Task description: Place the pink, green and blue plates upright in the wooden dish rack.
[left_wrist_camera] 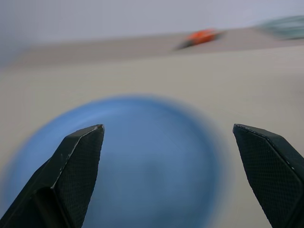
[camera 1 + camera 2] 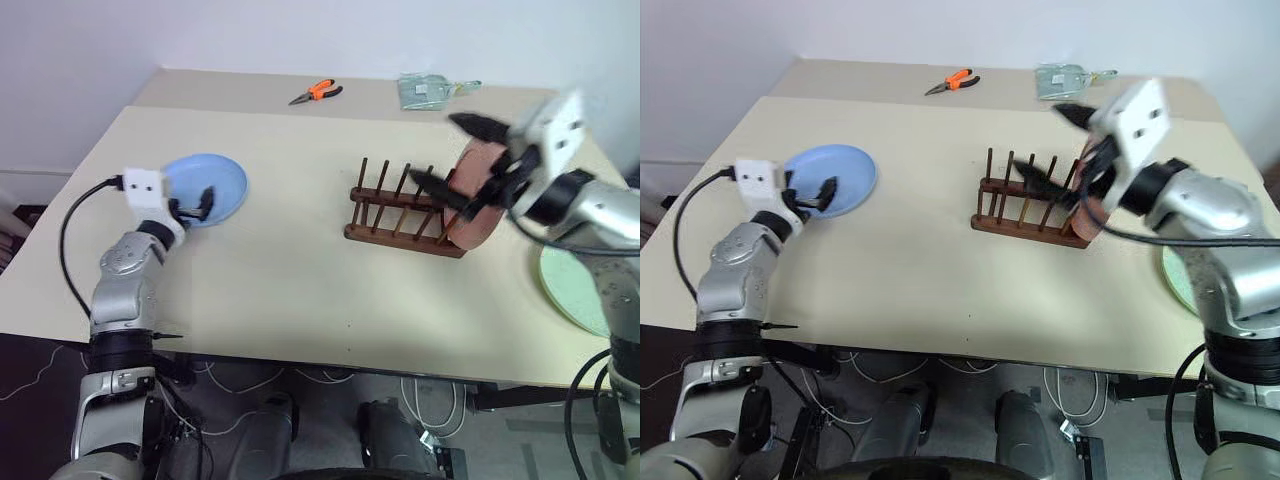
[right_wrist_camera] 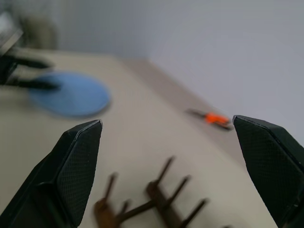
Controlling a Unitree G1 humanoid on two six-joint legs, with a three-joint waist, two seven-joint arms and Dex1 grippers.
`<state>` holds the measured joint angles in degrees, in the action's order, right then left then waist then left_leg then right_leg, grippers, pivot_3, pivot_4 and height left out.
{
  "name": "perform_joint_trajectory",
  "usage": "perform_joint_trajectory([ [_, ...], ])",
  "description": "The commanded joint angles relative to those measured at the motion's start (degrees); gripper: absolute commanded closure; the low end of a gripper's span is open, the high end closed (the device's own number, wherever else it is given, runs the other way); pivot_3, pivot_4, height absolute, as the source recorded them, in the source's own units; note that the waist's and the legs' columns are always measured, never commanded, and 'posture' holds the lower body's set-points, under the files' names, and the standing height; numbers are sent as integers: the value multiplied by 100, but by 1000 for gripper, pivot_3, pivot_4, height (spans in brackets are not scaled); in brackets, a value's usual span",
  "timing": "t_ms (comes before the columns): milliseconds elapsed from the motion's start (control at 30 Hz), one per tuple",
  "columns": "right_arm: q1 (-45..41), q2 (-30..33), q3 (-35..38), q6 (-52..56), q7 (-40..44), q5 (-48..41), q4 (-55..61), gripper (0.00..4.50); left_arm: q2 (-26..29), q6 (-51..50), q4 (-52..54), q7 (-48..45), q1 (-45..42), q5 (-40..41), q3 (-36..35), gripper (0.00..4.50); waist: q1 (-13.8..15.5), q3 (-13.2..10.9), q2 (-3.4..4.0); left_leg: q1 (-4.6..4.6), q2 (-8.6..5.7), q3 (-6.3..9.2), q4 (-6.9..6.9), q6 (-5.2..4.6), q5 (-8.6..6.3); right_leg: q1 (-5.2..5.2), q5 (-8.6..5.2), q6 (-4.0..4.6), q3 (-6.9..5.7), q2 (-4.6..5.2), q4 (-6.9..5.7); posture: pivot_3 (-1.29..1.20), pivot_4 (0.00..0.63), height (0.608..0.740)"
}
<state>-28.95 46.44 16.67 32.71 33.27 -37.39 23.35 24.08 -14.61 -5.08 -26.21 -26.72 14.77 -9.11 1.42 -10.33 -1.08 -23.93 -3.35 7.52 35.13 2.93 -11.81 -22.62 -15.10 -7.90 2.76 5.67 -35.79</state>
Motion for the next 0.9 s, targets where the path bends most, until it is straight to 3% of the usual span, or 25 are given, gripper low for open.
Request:
perform_joint_trajectory([
  [33, 107, 102, 801, -50, -113, -49, -256, 0, 65, 77, 687, -801, 106, 309, 391, 41, -59, 0, 2, 1, 2, -3, -4, 0, 0, -3, 0, 1, 0, -1, -1, 0, 150, 740],
  [200, 1580, 402, 2105, -240, 137, 522, -1064, 0, 441, -249, 1389, -2450, 237, 622, 1453, 41, -56, 0, 3, 3, 6, -10, -9, -1, 0, -2, -1, 4, -1, -7, -3, 0, 150, 740],
  [300, 2404, 434, 2239, -313, 383, 718, -1001, 0, 432, -274, 1277, -2680, 155, 655, 1592, 41, -92, -1, 27, 8, 5, -23, -4, -2, 0, 4, -9, 19, 7, -6, 0, 0, 150, 740],
  [500, 3962, 478, 1268, -338, 313, 1920, -973, 0, 267, -127, 1023, -2929, -3, 515, 1876, 41, -255, 2, 36, 54, 19, -53, -3, -4, 0, 29, -18, 33, 23, -10, -13, 0, 150, 740],
  [700, 4064, 226, 613, -232, -163, 2541, -1113, 0, 139, -75, 1026, -3035, -29, 451, 1990, 41, -215, 1, 36, 53, 18, -62, 0, -4, 0, 24, -18, 32, 33, -9, -16, 0, 150, 740],
  [800, 3948, 191, 418, -254, -412, 2870, -1331, 844, 79, 0, 979, -3036, -41, 371, 2011, 0, -205, 1, 34, 51, 18, -60, 2, -4, 0, 26, -18, 31, 32, -9, -14, 0, 150, 740],
  [900, 3860, 152, 404, -228, -416, 2888, -1274, 2445, 62, 39, 966, -3052, -18, 346, 1995, 0, -198, 0, 32, 51, 16, -60, 3, -4, 0, 29, -18, 30, 32, -8, -12, 0, 150, 740],
])
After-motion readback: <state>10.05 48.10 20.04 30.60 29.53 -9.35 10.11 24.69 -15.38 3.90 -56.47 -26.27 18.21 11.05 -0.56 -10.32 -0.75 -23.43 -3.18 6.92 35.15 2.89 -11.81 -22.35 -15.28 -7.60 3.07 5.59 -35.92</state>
